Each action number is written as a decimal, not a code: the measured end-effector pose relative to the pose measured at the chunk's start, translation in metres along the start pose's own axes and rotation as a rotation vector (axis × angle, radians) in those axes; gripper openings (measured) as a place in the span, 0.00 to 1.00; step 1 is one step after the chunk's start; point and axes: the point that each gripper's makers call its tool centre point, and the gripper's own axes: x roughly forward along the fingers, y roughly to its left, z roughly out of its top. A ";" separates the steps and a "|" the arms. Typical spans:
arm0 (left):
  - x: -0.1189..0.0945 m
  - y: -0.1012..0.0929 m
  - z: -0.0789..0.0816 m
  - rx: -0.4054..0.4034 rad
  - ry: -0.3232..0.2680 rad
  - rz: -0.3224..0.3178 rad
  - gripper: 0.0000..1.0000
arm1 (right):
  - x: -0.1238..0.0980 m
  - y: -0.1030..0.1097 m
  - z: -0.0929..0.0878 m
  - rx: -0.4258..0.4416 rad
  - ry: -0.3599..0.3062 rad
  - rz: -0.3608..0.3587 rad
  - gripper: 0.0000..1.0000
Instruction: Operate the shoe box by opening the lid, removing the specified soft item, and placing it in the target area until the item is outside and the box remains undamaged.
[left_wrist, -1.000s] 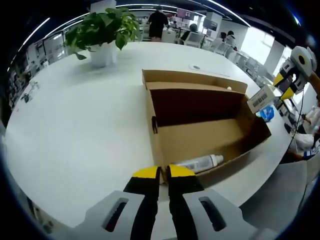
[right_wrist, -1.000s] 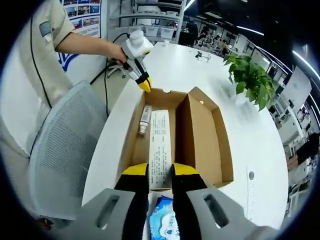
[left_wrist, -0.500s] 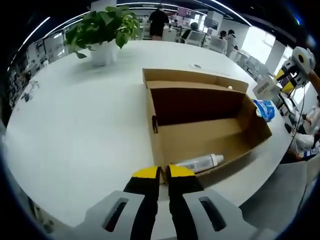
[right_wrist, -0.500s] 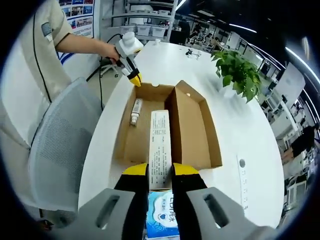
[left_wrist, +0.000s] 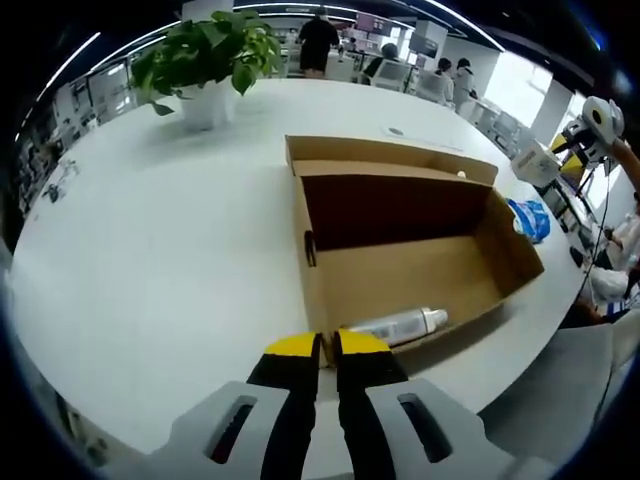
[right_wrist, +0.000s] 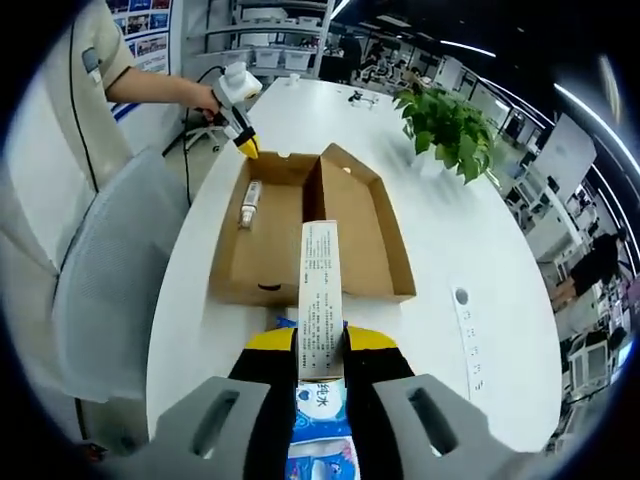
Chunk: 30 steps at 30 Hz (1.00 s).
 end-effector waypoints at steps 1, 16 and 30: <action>0.000 0.000 0.000 0.000 0.000 0.000 0.03 | -0.002 -0.003 -0.004 0.005 0.002 -0.006 0.14; 0.001 0.000 0.000 0.007 0.005 0.006 0.03 | -0.016 -0.025 -0.056 0.031 0.068 -0.027 0.14; 0.001 0.001 0.000 0.009 0.014 0.008 0.03 | -0.020 -0.042 -0.103 0.047 0.129 -0.025 0.14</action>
